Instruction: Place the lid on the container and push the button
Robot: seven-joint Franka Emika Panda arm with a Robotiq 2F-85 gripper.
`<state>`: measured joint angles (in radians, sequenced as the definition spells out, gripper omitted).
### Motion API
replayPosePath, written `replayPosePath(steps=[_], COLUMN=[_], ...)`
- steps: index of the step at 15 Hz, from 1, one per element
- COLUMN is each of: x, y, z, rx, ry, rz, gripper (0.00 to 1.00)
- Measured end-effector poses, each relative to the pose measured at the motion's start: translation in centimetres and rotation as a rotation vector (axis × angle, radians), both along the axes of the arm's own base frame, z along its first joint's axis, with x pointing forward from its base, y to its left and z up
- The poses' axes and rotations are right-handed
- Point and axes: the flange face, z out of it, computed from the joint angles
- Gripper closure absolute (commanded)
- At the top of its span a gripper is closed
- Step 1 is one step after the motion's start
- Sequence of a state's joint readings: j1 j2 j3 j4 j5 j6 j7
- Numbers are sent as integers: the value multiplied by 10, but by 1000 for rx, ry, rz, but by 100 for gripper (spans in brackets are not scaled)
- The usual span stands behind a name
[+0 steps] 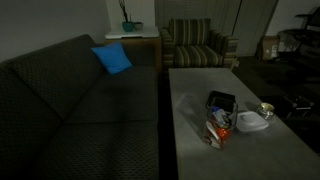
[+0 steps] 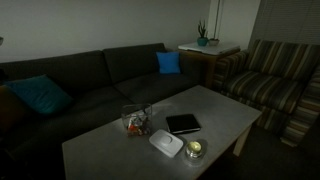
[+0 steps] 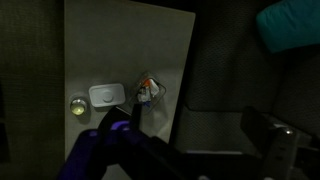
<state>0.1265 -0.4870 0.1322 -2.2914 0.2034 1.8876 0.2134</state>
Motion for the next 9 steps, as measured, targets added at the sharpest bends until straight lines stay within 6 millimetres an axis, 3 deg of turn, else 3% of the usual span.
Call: replayPosePath(steps=[4,9], x=[18,62], y=[-4,-20], z=[-14,-77], rx=[11,4], ry=[-33,-41], rz=[-17,-77], gripper=[0,0])
